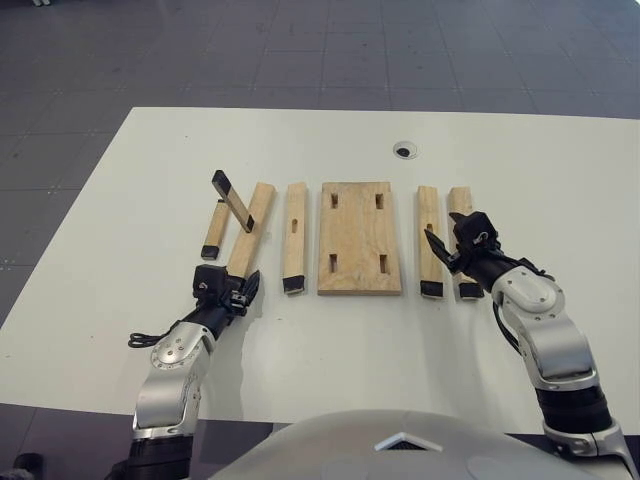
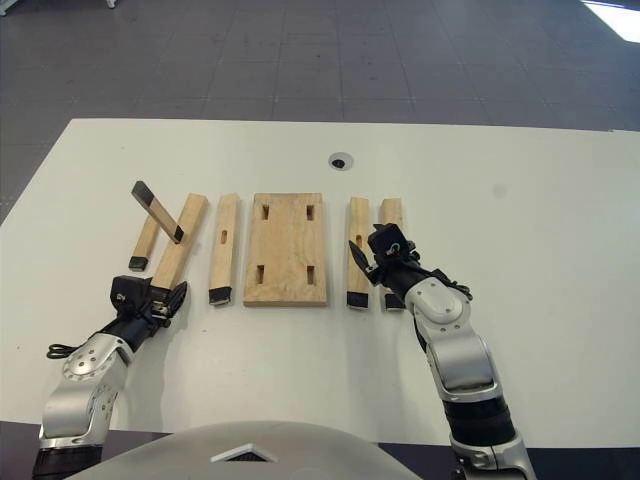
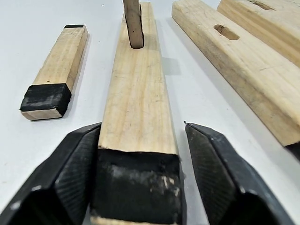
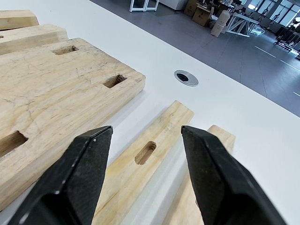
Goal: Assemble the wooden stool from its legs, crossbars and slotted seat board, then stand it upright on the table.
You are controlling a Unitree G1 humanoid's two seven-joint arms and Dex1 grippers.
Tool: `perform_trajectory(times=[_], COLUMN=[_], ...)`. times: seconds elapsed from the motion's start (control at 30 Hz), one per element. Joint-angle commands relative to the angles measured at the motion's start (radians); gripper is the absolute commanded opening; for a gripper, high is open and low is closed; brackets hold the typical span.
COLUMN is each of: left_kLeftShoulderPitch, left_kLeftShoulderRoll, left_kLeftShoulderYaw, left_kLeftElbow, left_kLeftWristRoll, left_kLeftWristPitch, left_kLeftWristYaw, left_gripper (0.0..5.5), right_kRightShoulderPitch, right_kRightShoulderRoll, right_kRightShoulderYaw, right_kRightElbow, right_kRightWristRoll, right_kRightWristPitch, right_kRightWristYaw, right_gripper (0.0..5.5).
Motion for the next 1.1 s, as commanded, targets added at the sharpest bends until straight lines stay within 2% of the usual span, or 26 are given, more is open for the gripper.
perform_trajectory(times=[0.03, 0.1, 0.27, 0.43, 0.53, 0.67, 0.73, 0.9, 1.1], left_kLeftShoulderPitch=[-0.014, -0.029, -0.196, -0.68, -0.822, -0.848, -0.849, -0.857, -0.845], left_kLeftShoulderRoll=[0.0, -0.005, -0.05, -0.081, -0.063, 0.039, 0.06, 0.035, 0.008], left_kLeftShoulderYaw=[0.001, 0.003, 0.04, 0.16, 0.184, 0.096, 0.074, 0.071, 0.074], left_kLeftElbow=[0.033, 0.04, 0.008, 0.059, 0.126, 0.183, 0.212, 0.238, 0.195], left_kLeftWristRoll=[0.037, 0.036, -0.057, -0.3, -0.506, -0.656, -0.699, -0.801, -0.931], left_kLeftWristPitch=[0.032, 0.044, 0.118, 0.253, 0.406, 0.588, 0.653, 0.772, 0.894], left_kLeftWristYaw=[0.034, 0.041, 0.062, 0.088, -0.042, -0.336, -0.413, -0.467, -0.449], left_gripper=[2.42, 2.08, 2.07, 2.07, 2.07, 2.07, 2.06, 2.06, 2.06], right_kRightShoulderPitch=[-0.012, -0.016, -0.026, -0.114, -0.194, -0.281, -0.311, -0.346, -0.407], right_kRightShoulderRoll=[-0.001, -0.001, 0.001, 0.072, 0.128, 0.155, 0.137, 0.091, 0.113], right_kRightShoulderYaw=[-0.002, -0.003, -0.02, -0.191, -0.308, -0.429, -0.46, -0.489, -0.468], right_kRightElbow=[0.001, 0.005, 0.014, 0.033, 0.045, 0.073, 0.094, 0.143, 0.183], right_kRightWristRoll=[-0.006, -0.006, 0.004, 0.217, 0.443, 0.796, 0.927, 1.111, 1.23], right_kRightWristPitch=[0.006, 0.005, 0.006, 0.111, 0.238, 0.436, 0.51, 0.603, 0.623], right_kRightWristYaw=[0.001, 0.001, 0.0, 0.019, 0.048, 0.122, 0.155, 0.186, 0.144], right_gripper=[2.7, 2.7, 2.7, 2.7, 3.17, 3.91, 4.34, 5.21, 5.23])
